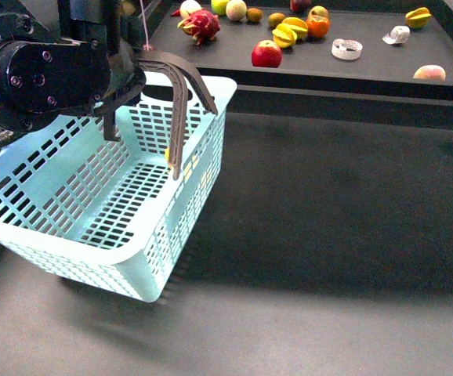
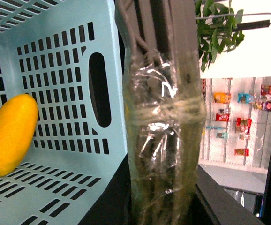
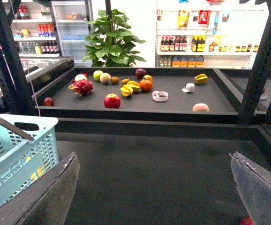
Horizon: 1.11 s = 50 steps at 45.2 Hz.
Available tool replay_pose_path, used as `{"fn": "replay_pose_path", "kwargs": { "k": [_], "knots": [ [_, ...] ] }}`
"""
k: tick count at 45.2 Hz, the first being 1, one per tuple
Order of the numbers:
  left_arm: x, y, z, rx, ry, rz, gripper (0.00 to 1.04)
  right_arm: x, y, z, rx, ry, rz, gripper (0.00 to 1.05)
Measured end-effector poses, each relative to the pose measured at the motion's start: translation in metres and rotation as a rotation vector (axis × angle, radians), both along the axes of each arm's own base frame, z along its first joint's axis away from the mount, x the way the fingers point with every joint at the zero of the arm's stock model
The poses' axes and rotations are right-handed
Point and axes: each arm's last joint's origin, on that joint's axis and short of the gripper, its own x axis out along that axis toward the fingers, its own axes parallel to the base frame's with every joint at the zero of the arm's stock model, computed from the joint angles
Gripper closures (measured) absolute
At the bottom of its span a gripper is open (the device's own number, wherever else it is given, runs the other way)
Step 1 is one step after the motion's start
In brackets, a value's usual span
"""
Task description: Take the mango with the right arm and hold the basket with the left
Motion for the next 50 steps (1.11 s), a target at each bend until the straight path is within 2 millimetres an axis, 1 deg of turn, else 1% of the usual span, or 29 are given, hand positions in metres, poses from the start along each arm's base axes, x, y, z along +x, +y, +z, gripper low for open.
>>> {"fn": "replay_pose_path", "kwargs": {
  "k": [6,10,15,16,20,23,25,27,31,33,36,40,46,50],
  "knots": [
    [0.002,0.001,-0.010,-0.045,-0.021,0.022,0.85,0.000,0.000,0.000,0.000,0.000,0.000,0.08],
    [0.002,-0.002,-0.011,-0.045,-0.020,0.018,0.85,0.000,0.000,0.000,0.000,0.000,0.000,0.08],
    [-0.001,-0.006,-0.014,-0.048,0.014,0.013,0.66,0.000,0.000,0.000,0.000,0.000,0.000,0.08],
    [-0.002,-0.006,-0.014,-0.047,0.021,0.012,0.64,0.000,0.000,0.000,0.000,0.000,0.000,0.08],
    [-0.009,-0.008,-0.017,-0.031,0.072,0.006,0.49,0.000,0.000,0.000,0.000,0.000,0.000,0.08],
    [-0.014,-0.008,-0.014,-0.021,0.104,0.003,0.40,0.000,0.000,0.000,0.000,0.000,0.000,0.08],
    [-0.022,-0.008,-0.006,-0.015,0.114,-0.003,0.30,0.000,0.000,0.000,0.000,0.000,0.000,0.08],
    [-0.031,-0.006,0.007,-0.008,0.108,-0.011,0.19,0.000,0.000,0.000,0.000,0.000,0.000,0.08],
    [-0.045,0.000,0.029,0.019,0.077,-0.031,0.05,0.000,0.000,0.000,0.000,0.000,0.000,0.08],
    [-0.055,0.005,0.041,0.048,0.059,-0.034,0.06,0.000,0.000,0.000,0.000,0.000,0.000,0.08],
    [-0.074,0.020,0.056,0.112,0.022,-0.049,0.06,0.000,0.000,0.000,0.000,0.000,0.000,0.08],
    [-0.097,0.045,0.068,0.196,-0.014,-0.060,0.06,0.000,0.000,0.000,0.000,0.000,0.000,0.08],
    [-0.125,0.077,0.071,0.327,-0.015,-0.038,0.06,0.000,0.000,0.000,0.000,0.000,0.000,0.08],
    [-0.141,0.094,0.067,0.419,0.042,-0.010,0.06,0.000,0.000,0.000,0.000,0.000,0.000,0.08]
  ]
}}
